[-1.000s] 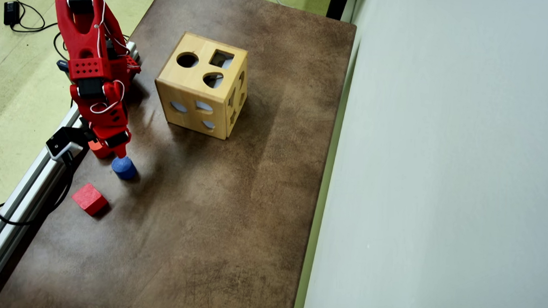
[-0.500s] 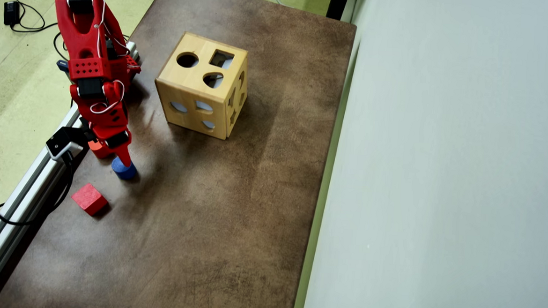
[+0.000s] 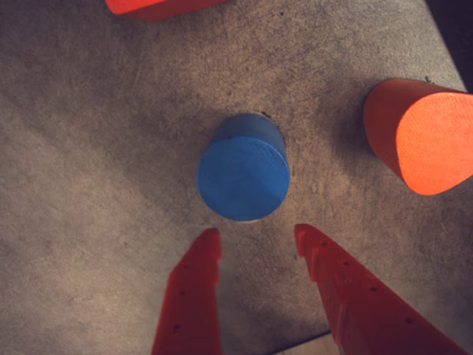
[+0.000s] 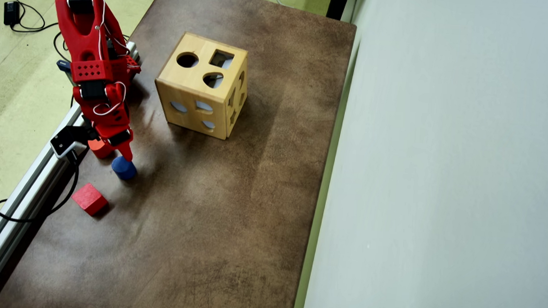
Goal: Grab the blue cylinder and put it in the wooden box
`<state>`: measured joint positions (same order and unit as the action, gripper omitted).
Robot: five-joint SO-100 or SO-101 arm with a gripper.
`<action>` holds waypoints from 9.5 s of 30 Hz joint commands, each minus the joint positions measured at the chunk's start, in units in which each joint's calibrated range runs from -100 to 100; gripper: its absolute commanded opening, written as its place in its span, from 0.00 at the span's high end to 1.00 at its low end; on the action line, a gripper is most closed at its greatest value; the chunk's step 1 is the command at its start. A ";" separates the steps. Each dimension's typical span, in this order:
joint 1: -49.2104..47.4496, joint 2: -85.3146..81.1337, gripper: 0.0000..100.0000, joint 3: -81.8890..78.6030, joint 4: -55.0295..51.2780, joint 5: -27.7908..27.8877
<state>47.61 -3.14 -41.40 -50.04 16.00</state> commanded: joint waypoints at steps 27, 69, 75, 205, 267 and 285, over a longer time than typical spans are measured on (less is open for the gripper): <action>5.21 6.49 0.65 7.14 1.11 -0.05; 2.24 19.48 0.65 12.42 4.72 -0.29; 2.39 21.35 0.65 12.69 4.81 -0.29; -43.52 -27.40 0.92 43.73 -48.11 -6.15; -54.52 -24.42 0.92 23.33 -44.09 -6.25; -54.74 -21.88 0.92 20.20 -44.01 -5.81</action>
<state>-6.86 -25.00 -20.63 -94.75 9.94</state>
